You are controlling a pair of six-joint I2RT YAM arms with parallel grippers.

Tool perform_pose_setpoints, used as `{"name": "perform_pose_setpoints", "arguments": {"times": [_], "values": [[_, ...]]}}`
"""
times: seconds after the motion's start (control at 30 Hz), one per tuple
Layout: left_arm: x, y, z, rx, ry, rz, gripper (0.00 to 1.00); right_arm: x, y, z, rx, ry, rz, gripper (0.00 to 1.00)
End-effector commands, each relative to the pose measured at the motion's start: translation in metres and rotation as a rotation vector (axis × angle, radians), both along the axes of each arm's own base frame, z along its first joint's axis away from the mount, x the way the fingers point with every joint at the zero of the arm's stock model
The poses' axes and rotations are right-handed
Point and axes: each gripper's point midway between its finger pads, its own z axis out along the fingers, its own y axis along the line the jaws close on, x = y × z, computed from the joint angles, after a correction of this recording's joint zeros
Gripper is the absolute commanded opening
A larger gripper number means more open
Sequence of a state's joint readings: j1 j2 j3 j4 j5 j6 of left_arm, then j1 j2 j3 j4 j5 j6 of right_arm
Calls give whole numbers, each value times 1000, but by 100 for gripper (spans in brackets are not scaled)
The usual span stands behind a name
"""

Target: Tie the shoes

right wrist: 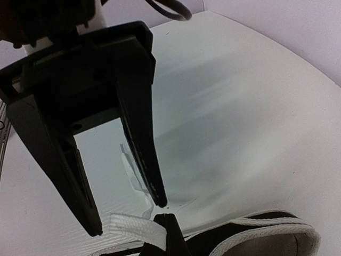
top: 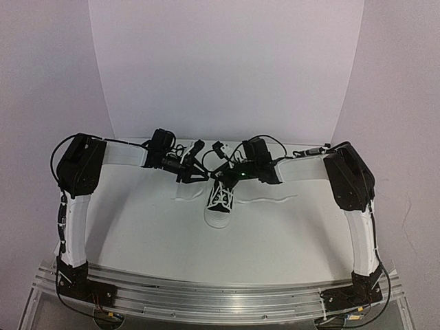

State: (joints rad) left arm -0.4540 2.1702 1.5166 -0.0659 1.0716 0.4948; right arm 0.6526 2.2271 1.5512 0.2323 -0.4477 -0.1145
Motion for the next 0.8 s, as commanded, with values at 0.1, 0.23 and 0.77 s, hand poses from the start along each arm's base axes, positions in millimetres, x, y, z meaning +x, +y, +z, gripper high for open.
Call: {"name": "perform_pose_setpoints", "arguments": {"times": [0.1, 0.23, 0.77], "values": [[9, -13, 0, -53, 62, 16, 38, 0, 4, 48, 90, -54, -4, 0], [8, -16, -8, -46, 109, 20, 30, -1, 3, 51, 106, -46, -16, 0], [-11, -53, -22, -76, 197, -37, 26, -4, 3, 47, 147, 21, -61, 0]]}}
